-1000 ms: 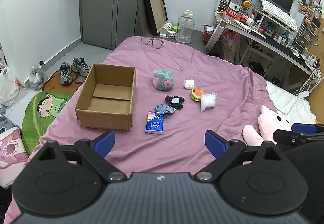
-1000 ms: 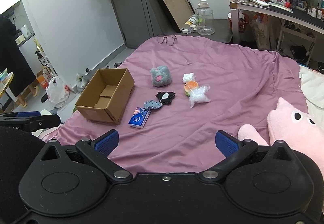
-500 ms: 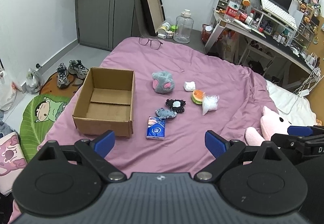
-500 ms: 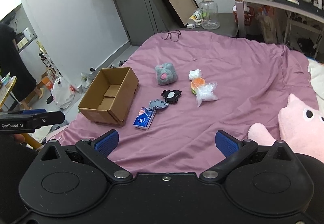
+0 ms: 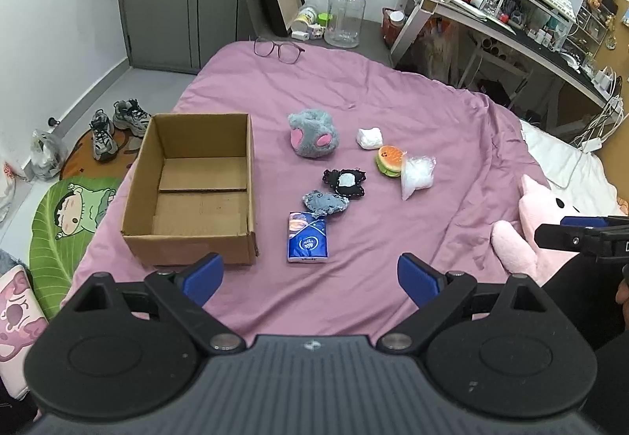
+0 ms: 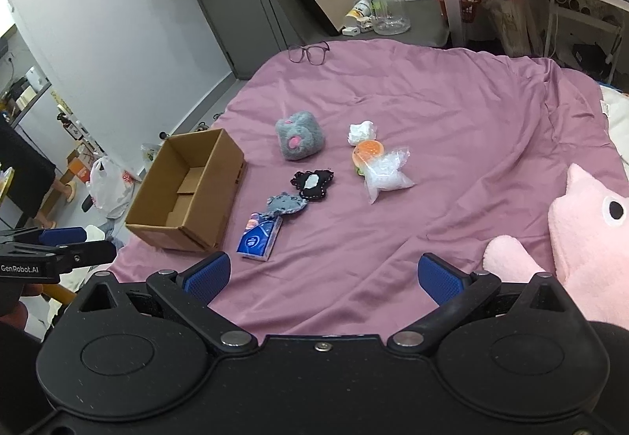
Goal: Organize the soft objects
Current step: 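Grasp the blue tissue pack with the left tool while the right tool grasps the plastic bag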
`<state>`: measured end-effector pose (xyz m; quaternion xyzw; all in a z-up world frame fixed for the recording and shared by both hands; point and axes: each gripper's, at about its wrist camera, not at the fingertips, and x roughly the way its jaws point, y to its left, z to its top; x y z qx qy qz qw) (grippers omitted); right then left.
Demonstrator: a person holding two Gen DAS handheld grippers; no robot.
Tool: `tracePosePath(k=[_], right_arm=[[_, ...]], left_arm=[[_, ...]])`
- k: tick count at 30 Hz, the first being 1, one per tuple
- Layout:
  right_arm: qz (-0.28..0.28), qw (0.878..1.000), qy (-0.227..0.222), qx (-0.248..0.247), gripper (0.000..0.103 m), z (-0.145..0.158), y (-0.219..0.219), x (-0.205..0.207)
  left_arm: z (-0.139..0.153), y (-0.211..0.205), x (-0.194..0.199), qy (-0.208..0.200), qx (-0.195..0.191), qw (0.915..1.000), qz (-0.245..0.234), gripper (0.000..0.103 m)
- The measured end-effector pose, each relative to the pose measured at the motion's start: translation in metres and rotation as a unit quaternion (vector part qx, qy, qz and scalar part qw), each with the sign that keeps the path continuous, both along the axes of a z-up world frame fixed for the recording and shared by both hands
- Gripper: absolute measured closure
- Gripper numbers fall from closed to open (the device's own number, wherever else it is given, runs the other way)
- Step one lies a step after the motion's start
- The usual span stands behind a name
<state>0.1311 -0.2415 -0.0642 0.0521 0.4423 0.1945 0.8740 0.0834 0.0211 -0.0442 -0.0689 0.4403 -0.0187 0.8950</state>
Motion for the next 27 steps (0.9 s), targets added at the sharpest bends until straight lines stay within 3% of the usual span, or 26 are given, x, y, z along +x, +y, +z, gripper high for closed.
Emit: tracePosePath(k=[27], right_arm=[[-0.021,0.999,0.028,-0.013,0.001,-0.052,-0.01,0.09]], left_arm=[[-0.086,-0.009,0.099,0.087,-0.029,0.9953,-0.031,0.011]])
